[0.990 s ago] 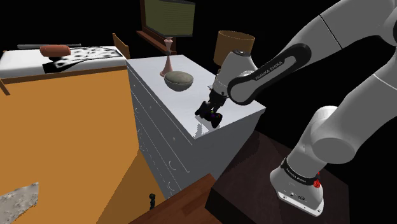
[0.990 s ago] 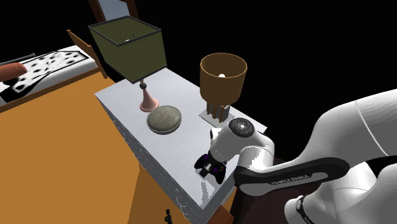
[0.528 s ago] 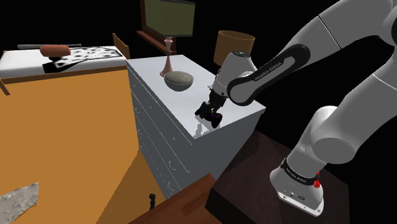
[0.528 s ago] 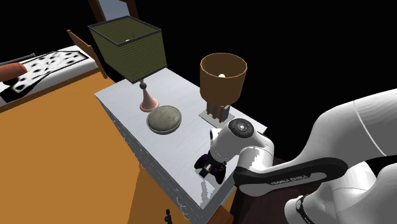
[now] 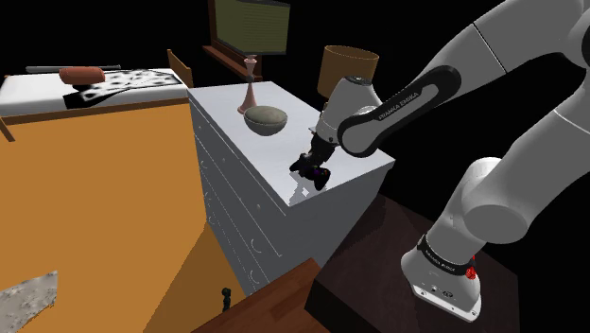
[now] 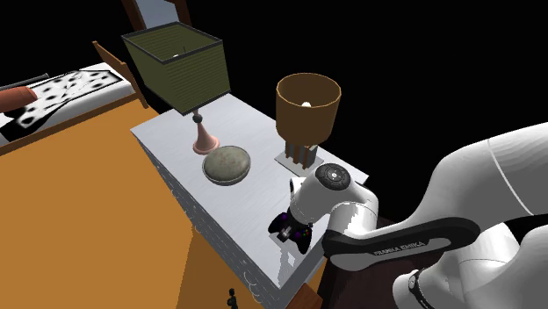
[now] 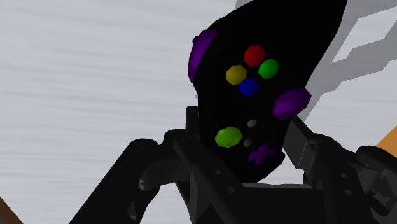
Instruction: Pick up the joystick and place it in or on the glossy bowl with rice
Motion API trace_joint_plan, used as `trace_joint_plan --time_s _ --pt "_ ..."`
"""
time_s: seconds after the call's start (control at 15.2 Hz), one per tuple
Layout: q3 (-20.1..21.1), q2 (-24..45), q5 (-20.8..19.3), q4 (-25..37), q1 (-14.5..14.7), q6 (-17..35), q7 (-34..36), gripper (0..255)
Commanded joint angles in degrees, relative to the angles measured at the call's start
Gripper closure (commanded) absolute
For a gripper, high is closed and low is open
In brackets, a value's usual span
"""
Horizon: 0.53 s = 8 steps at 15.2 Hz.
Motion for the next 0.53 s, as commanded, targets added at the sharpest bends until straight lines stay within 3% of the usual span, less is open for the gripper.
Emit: trace_joint_plan --time_s 0.0,0.46 --pt "0.0 0.0 0.0 0.0 0.0 0.0 0.0 255" --pt "0.0 -4.5 -0.1 1.5 0.0 -5.9 0.1 255"
